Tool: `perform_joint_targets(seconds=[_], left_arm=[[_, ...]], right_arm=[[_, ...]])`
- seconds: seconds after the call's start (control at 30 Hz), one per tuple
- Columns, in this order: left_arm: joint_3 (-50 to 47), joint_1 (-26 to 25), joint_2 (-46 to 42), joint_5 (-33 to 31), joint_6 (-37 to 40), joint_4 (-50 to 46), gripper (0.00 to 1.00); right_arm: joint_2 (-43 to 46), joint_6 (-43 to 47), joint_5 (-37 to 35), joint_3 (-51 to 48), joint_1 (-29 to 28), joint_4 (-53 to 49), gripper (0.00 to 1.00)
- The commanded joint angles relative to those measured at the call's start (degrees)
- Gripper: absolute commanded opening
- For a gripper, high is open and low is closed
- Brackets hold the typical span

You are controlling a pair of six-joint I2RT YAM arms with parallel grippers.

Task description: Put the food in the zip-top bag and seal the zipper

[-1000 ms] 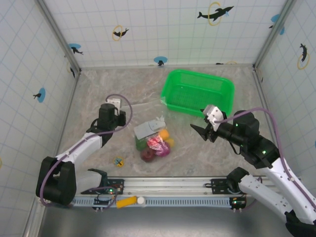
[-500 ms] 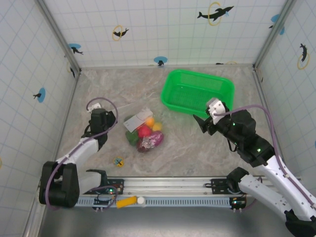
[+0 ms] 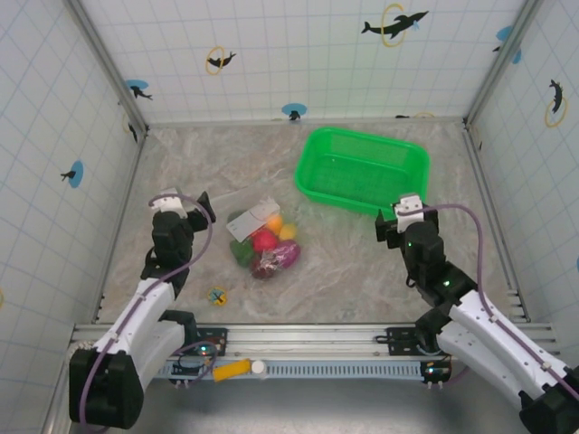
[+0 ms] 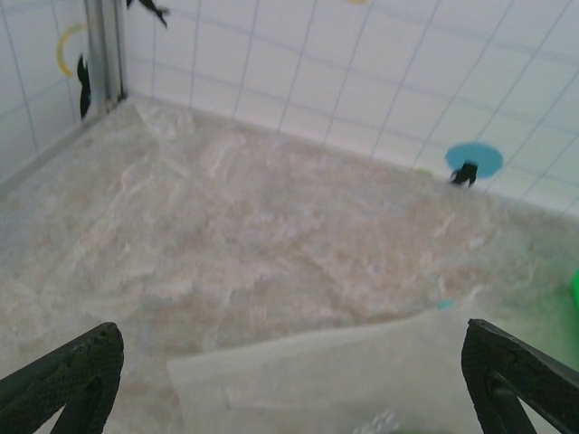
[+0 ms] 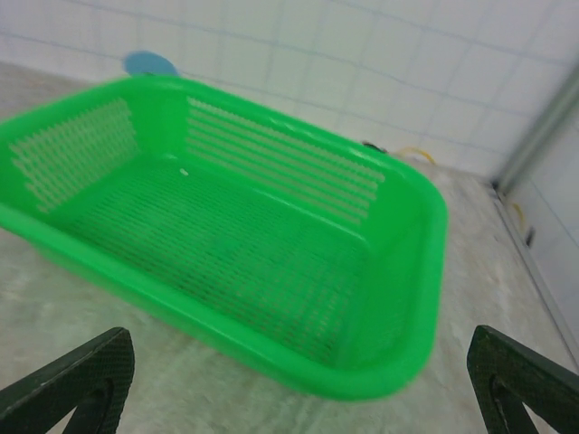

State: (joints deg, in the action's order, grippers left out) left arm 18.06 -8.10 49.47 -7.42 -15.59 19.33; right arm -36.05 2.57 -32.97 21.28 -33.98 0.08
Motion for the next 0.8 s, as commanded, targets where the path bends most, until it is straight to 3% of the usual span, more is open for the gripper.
perform_joint_targets(seconds=[0.0,0.1,0.2,0.33,0.43,0.6,0.67,0.73,0.77], left_arm=[[-5.6,0.0,0.8,1.3,0.7,5.9,0.98],[-13.1,0.2,0.8,-2.7,0.7,14.2,0.98],[-17.0,1.0,3.7,-2.3,4.4,20.6,0.98],[-14.4,1.7,11.3,-0.5,6.7,22.3,0.98],[-13.6,2.1,15.7,-1.1,6.5,28.0,0.98],[-10.9,2.4,23.5,4.4,13.3,30.2,0.98],[-11.1,3.0,26.0,3.7,12.5,29.8,0.98],[-16.7,4.0,27.4,3.4,11.1,41.1,0.98],[-17.0,4.3,26.2,4.0,11.4,39.5,0.98]], right_arm=[[0.8,-4.2,-5.1,-8.6,2.1,13.2,0.98],[-1.1,-7.6,-5.8,-16.2,3.8,19.1,0.98],[-5.2,-11.0,-3.4,-20.2,9.2,24.8,0.98],[-15.1,-14.4,2.7,-19.4,18.3,28.1,0.98],[-21.6,-13.3,3.2,-19.3,21.4,30.9,0.98],[-26.2,-11.0,2.6,-27.1,23.3,50.0,0.98],[-27.9,-10.3,3.4,-25.6,24.1,49.7,0.98],[-30.0,-8.2,3.9,-25.9,24.2,53.9,0.98],[-31.1,-8.5,3.1,-24.9,24.2,53.2,0.98]])
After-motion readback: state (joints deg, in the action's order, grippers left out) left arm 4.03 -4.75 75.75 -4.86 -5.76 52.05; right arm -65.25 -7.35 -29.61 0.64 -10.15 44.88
